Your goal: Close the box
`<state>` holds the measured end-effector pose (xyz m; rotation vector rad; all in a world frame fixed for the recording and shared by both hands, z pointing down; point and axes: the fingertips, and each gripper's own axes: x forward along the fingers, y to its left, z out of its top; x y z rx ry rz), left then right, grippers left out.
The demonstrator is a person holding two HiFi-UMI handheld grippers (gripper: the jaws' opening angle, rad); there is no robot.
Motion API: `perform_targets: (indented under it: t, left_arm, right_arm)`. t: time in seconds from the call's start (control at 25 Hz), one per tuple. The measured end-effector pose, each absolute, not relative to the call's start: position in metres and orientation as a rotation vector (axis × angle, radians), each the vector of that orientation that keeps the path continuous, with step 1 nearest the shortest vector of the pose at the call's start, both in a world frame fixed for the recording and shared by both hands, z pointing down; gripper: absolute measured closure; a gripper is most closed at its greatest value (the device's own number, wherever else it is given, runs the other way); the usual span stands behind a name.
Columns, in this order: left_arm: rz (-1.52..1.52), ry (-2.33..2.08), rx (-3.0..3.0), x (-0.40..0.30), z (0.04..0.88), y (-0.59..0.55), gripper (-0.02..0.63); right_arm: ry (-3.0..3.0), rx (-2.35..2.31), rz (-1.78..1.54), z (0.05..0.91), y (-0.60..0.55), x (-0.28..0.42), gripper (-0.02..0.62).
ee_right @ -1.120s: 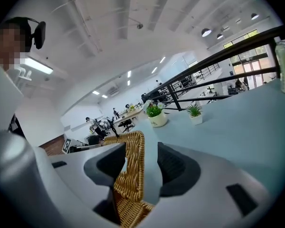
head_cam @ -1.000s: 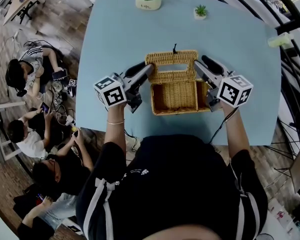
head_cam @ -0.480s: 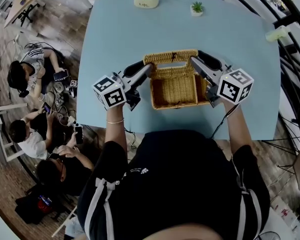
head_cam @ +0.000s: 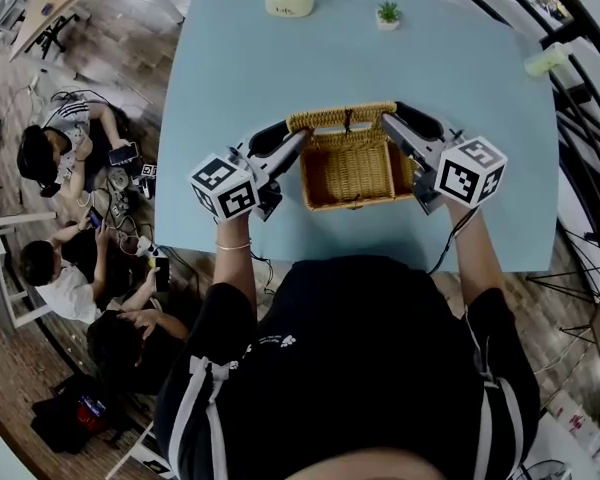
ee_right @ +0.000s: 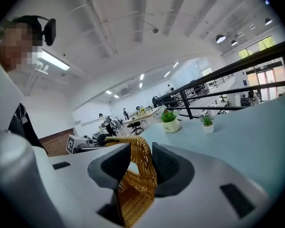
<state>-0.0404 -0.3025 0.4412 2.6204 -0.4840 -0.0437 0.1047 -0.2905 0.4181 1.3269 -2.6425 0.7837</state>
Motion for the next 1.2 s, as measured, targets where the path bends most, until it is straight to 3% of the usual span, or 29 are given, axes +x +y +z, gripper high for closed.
perform_targets:
  t: [1.2]
  left_arm:
    - [0.094, -0.597, 2.692, -0.041, 0.446, -0.252, 0.454]
  right_arm:
    - [-2.602, 1.332, 0.824, 0.427, -0.225, 0.107, 0.463]
